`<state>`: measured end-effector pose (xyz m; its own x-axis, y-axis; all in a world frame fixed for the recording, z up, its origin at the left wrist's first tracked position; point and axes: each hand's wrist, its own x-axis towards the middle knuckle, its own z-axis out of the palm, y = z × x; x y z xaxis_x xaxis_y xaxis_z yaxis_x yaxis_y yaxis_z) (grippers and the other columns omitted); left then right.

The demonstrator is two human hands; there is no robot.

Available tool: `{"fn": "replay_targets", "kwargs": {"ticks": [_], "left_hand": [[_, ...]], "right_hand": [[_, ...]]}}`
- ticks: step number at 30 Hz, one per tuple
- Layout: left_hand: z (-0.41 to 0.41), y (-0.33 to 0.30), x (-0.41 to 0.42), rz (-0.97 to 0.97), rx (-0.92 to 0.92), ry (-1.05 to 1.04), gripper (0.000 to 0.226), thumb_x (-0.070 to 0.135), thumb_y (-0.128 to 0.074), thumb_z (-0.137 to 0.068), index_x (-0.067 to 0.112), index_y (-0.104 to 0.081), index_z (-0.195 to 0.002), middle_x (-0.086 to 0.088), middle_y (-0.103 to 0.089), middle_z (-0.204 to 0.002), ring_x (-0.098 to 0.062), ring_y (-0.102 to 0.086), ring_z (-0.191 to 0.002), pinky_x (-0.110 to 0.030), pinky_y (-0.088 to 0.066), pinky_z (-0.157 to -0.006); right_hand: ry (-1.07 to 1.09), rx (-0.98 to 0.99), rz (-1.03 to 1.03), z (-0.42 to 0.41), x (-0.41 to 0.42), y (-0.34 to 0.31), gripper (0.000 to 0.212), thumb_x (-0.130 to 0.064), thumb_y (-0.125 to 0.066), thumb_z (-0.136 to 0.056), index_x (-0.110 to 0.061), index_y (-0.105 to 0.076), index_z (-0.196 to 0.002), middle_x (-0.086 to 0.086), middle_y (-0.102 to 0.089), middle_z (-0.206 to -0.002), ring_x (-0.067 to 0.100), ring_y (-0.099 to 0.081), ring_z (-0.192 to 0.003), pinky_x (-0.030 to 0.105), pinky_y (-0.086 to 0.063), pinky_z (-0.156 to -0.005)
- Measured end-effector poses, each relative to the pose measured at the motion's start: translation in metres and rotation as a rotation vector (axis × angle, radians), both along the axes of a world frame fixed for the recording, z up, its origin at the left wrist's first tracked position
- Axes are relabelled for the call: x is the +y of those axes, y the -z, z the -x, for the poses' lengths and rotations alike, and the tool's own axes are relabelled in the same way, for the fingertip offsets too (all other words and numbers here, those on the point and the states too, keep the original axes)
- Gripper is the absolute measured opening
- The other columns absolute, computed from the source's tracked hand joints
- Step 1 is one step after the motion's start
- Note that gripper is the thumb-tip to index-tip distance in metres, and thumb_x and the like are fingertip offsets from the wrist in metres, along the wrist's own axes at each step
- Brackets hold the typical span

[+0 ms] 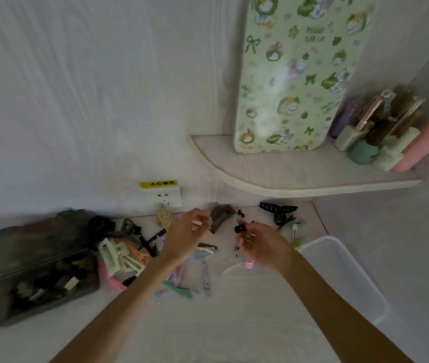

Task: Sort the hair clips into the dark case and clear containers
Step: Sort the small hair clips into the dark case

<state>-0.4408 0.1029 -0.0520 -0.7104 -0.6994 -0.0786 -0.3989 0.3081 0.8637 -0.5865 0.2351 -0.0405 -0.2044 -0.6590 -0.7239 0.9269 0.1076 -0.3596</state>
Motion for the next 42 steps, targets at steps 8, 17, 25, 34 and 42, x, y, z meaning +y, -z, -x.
{"fn": "replay_targets", "kwargs": {"ticks": [8, 17, 25, 34, 42], "left_hand": [[-0.188, -0.014, -0.047, -0.084, 0.004, -0.491, 0.014, 0.006, -0.062, -0.085, 0.02, -0.066, -0.084, 0.006, -0.068, -0.084, -0.012, -0.064, -0.084, -0.021, -0.05, -0.076], [-0.306, -0.006, -0.055, -0.179, -0.22, -0.343, 0.04, 0.001, -0.055, -0.089, 0.025, -0.056, -0.12, -0.003, -0.061, -0.116, -0.015, -0.056, -0.114, -0.025, -0.047, -0.093], [-0.241, 0.003, -0.049, 0.295, -0.254, -0.127, 0.036, 0.002, -0.062, -0.082, 0.019, -0.063, -0.114, 0.009, -0.06, -0.117, -0.007, -0.053, -0.108, -0.024, -0.042, -0.093], [-0.15, 0.029, -0.062, 0.615, -0.517, 0.146, 0.051, 0.019, -0.045, -0.095, 0.03, -0.032, -0.143, 0.006, -0.025, -0.153, -0.017, -0.022, -0.142, -0.04, -0.014, -0.117], [-0.145, 0.026, -0.087, 0.617, -0.573, 0.071, 0.024, 0.03, -0.059, -0.087, 0.028, -0.061, -0.111, 0.006, -0.051, -0.132, -0.017, -0.048, -0.117, -0.033, -0.034, -0.099]], "right_hand": [[-0.495, 0.144, -0.006, -0.151, -0.11, 0.001, 0.025, -0.013, -0.046, -0.092, -0.005, -0.059, -0.073, 0.01, -0.057, -0.068, 0.016, -0.056, -0.045, 0.018, -0.046, -0.041], [-0.822, 0.481, 0.044, -0.271, -0.164, -0.006, 0.039, -0.018, -0.034, -0.1, -0.014, -0.039, -0.139, 0.008, -0.048, -0.134, 0.021, -0.046, -0.123, 0.031, -0.037, -0.101], [-0.741, 0.819, 0.113, -0.215, -0.124, 0.014, 0.029, 0.008, -0.042, -0.088, 0.003, -0.062, -0.109, 0.007, -0.064, -0.091, 0.007, -0.062, -0.075, 0.013, -0.049, -0.07], [-1.19, 1.959, -0.012, -0.139, -0.116, 0.048, 0.041, -0.024, -0.045, -0.094, -0.013, -0.045, -0.133, 0.007, -0.048, -0.137, 0.024, -0.045, -0.126, 0.036, -0.042, -0.101], [-1.034, 2.199, -0.214, -0.113, -0.082, 0.058, 0.026, -0.026, -0.062, -0.078, -0.013, -0.063, -0.101, 0.003, -0.064, -0.104, 0.024, -0.056, -0.1, 0.034, -0.043, -0.085]]}}
